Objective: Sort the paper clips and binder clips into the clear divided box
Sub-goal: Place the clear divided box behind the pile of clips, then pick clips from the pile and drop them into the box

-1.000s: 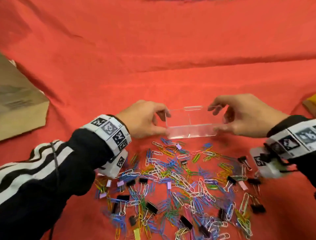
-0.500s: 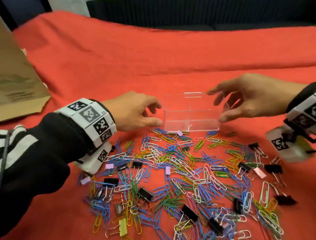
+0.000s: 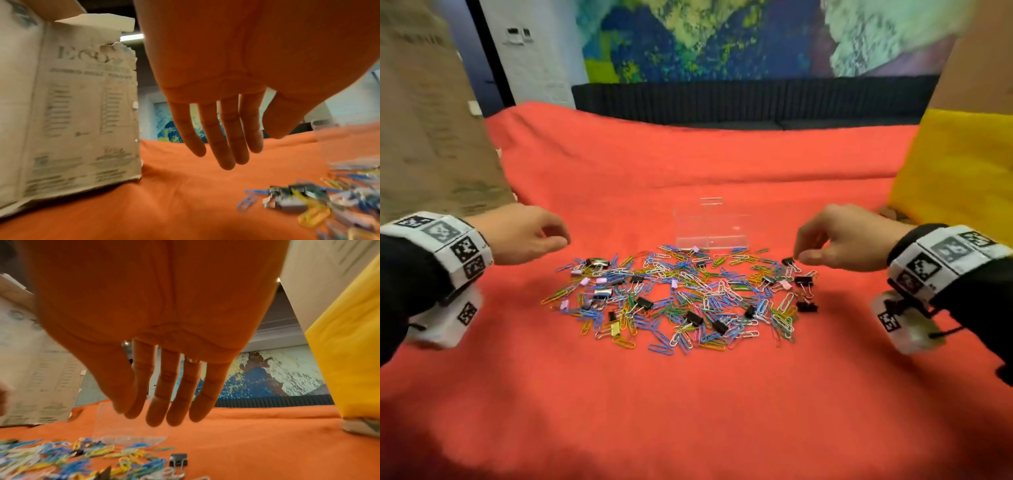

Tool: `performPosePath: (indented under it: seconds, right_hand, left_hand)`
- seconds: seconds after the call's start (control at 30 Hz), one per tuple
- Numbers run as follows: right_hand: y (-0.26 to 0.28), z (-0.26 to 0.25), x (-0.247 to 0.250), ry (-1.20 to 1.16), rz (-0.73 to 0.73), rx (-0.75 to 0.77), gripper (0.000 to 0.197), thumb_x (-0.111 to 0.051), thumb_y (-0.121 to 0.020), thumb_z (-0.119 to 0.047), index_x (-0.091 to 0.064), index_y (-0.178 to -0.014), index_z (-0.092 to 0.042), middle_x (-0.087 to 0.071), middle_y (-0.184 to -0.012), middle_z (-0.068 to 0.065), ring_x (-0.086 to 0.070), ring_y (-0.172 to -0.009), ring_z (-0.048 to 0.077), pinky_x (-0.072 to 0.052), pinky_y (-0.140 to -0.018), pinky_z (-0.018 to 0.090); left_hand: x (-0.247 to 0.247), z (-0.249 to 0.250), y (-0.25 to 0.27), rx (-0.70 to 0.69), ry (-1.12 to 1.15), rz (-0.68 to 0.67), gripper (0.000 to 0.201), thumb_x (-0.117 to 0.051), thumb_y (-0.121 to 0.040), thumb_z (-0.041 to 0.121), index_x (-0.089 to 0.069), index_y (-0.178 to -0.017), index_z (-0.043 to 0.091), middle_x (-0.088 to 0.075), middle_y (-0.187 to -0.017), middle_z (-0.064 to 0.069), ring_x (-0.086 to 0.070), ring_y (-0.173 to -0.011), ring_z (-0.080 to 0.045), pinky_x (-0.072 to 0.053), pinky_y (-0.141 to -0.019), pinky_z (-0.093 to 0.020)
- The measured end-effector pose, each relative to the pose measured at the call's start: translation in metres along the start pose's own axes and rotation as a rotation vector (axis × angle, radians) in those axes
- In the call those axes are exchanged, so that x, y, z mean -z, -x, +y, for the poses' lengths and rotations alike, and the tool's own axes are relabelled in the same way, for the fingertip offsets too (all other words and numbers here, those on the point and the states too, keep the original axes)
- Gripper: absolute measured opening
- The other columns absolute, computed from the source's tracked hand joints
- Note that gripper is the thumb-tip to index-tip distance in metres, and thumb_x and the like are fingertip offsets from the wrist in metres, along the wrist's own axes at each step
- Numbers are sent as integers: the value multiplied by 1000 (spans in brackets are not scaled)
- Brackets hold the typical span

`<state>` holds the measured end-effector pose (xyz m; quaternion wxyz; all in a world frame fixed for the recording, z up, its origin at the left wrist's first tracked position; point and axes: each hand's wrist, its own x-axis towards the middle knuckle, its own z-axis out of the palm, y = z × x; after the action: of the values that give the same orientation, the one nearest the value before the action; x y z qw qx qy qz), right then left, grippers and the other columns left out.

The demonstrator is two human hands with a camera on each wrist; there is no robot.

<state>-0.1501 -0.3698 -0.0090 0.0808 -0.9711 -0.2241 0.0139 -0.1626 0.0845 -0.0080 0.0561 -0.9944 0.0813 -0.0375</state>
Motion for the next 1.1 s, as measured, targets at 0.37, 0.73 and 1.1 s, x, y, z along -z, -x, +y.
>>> performPosePath:
  seconds: [0.37, 0.73, 1.1]
  right_hand:
    - [-89, -8, -49, 117, -167, 58, 50, -62, -89, -23, -55, -135, -39, -66, -123, -12, -65, -108, 16, -45, -91, 26]
    - [-85, -39, -50, 190, -104, -10, 22, -64, -81, -10, -70, -90, -29, -56, -74, -18, -56, -79, 14, -49, -76, 25]
    - [-84, -36, -35, 60, -116, 6, 31, -64, -73, -9, -71, -88, -35, -69, -77, -24, -65, -68, -5, -50, -68, 18]
  left_hand:
    - [-71, -56, -36, -17, -86, 39, 6, -60, -85, 33, -66, -84, 33, -69, -76, 13, -66, -73, -15, -51, -69, -28]
    - [-79, -21, -39, -98, -125, -37, 9, -35, -88, 32, -41, -87, 26, -54, -94, 8, -62, -94, -22, -52, -78, -37]
    - [-74, -75, -47, -40, 139, -53, 20, -60, -88, 17, -60, -76, 33, -66, -73, 18, -59, -62, 1, -45, -65, -25]
